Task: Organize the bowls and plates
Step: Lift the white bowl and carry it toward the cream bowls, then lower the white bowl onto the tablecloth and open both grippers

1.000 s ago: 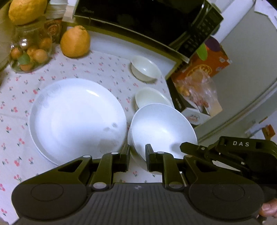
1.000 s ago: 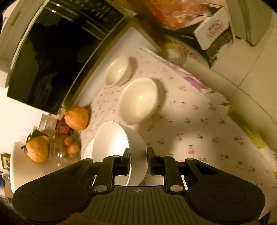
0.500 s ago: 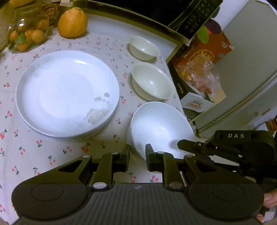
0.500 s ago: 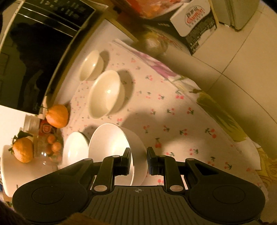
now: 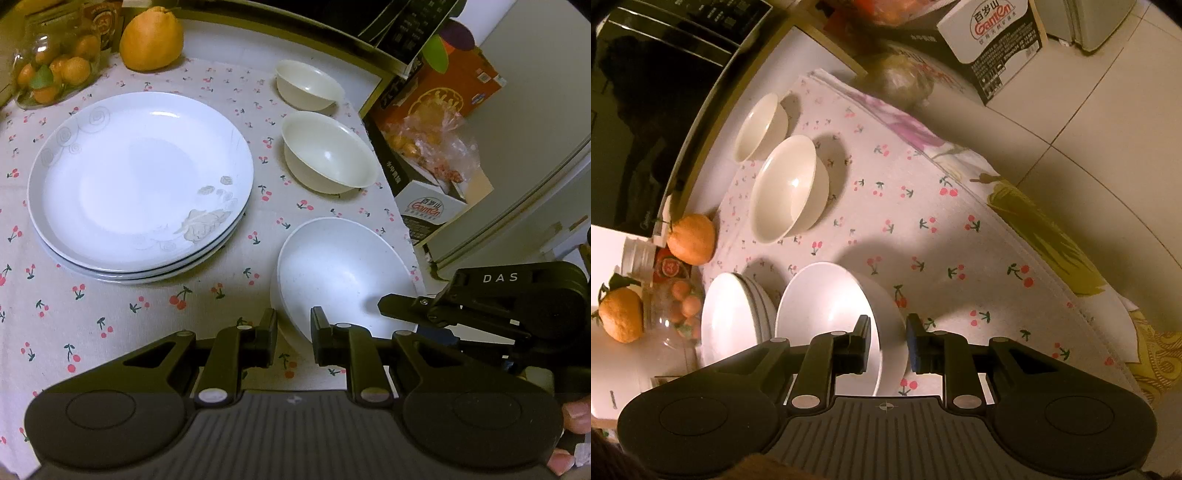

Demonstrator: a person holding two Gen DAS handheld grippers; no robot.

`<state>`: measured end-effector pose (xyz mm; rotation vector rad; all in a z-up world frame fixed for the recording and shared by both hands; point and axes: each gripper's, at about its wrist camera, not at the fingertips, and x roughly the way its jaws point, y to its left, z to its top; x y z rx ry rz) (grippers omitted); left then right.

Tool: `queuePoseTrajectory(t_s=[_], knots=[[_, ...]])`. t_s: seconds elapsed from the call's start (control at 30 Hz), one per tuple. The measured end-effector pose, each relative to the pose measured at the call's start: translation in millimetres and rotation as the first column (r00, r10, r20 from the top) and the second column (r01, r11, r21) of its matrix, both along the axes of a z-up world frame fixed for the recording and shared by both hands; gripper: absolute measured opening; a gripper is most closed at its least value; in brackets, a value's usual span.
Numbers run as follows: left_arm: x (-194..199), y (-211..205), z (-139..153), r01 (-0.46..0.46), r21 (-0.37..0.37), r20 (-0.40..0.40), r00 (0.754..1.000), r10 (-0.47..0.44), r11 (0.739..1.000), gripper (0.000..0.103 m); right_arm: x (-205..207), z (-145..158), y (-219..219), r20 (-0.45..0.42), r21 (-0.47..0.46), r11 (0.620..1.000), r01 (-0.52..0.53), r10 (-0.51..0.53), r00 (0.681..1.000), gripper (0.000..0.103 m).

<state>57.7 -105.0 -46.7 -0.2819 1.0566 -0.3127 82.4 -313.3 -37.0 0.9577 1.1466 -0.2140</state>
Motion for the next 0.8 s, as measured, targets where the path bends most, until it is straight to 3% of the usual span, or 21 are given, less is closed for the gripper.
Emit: queuePoseTrajectory(t_s=[0.17, 0.37, 0.5, 0.57, 0.7, 0.8], knots=[[1.7, -1.7, 0.5, 0.001, 0.003, 0.000, 1.000, -0.001, 1.000, 0.017, 0.2, -1.4, -0.6, -0.006, 0.001, 1.000, 0.009, -0.009, 1.000, 0.022], [2.1, -0.6, 3.3, 0.002, 0.011, 0.009, 1.000, -0.002, 1.000, 0.024, 1.2, -1.5, -2.2, -0.005, 0.005, 1.000, 0.010, -0.010, 1.000, 0.023], [2.8, 0.6, 4.9, 0.004, 0.010, 0.010, 1.000, -0.004, 1.000, 0.025, 1.6, -3.1, -3.4, -0.006, 0.026, 1.000, 0.012, -0.011, 1.000, 0.036], [3.0, 1.7, 5.9, 0.006, 0.010, 0.008, 1.000, -0.006, 1.000, 0.028, 2.3, -2.8, -3.1, -0.004, 0.026, 1.000, 0.008, -0.008, 1.000, 0.037], [3.7, 2.5, 9.1, 0.014, 0.014, 0.009, 1.000, -0.014, 1.000, 0.035, 4.4, -0.8, -1.8, 0.009, 0.029, 1.000, 0.000, 0.000, 1.000, 0.051], [3.9, 1.9, 12.7, 0.026, 0.016, 0.017, 1.000, -0.026, 1.000, 0.041, 5.9, 1.2, -0.8, 0.017, 0.026, 1.000, -0.008, 0.008, 1.000, 0.054]])
